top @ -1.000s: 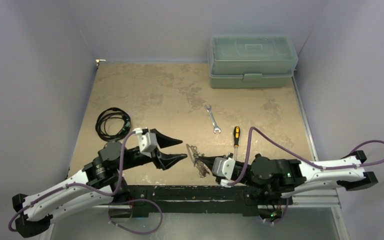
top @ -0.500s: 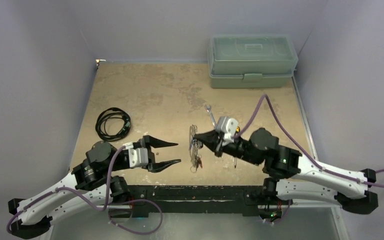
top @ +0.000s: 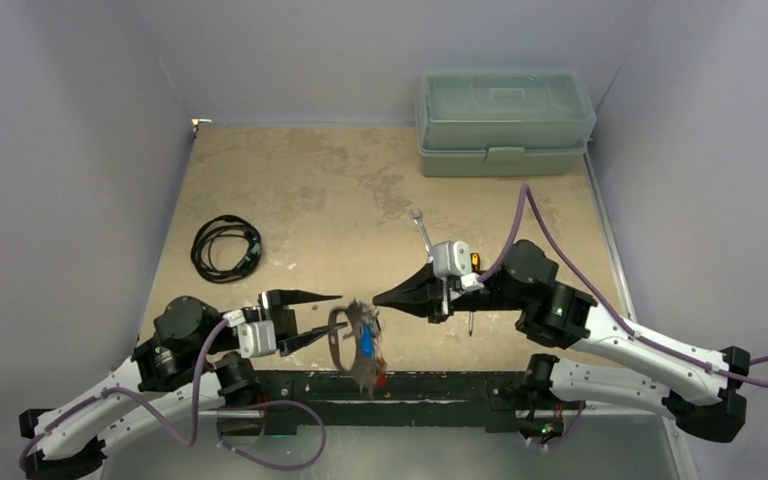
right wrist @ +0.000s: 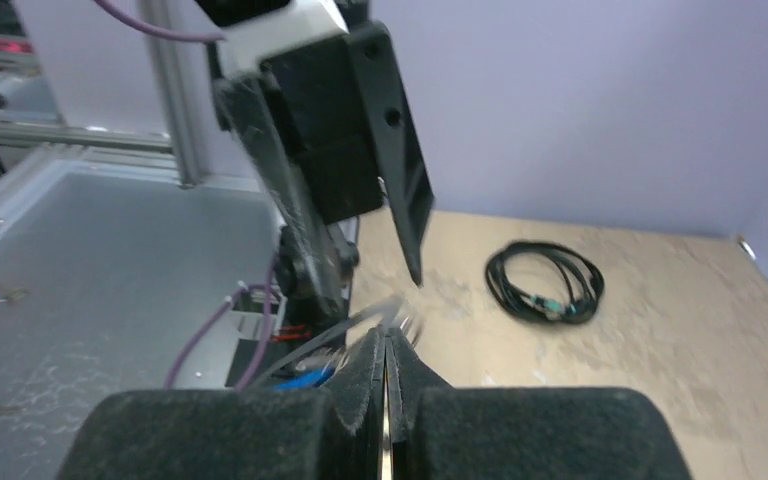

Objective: Put the keys on the keyring

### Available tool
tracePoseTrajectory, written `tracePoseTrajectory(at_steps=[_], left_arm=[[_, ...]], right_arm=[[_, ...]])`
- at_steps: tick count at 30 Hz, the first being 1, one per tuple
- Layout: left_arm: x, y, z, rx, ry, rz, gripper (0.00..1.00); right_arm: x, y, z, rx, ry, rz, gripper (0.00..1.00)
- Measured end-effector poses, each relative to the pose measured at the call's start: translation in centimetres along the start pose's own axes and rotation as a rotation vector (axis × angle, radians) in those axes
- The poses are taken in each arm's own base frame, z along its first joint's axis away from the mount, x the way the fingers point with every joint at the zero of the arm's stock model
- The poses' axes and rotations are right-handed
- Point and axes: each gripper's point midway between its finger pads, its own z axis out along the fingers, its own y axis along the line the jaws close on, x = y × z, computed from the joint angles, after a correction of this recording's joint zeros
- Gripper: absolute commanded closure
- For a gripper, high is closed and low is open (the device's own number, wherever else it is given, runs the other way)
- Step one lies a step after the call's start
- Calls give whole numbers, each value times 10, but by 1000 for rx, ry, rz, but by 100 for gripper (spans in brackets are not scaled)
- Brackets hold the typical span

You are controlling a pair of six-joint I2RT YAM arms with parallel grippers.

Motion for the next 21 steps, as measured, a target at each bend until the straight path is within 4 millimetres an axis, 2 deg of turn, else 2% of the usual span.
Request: tracePoseTrajectory(at_steps=[8, 11, 13, 16, 19, 21], left_arm=[[0, -7, 1, 41, -9, 0, 64], [0, -7, 1, 38, -5, -6, 63], [4, -1, 2, 4, 12, -13, 60], [12, 11, 2, -64, 49, -32, 59], [18, 20, 0, -123, 77, -43, 59], [21, 27, -2, -165, 91, -46, 58]], right_arm=[[-15, 18, 0, -121, -62, -32, 100], [-14, 16, 3, -111, -60, -29, 100], [-9, 5, 6, -52, -48, -5, 100], [13, -13, 12, 59, -9, 79, 98], [52, -21, 15, 124, 71, 187, 78], [91, -19, 15, 152, 156, 281, 59]])
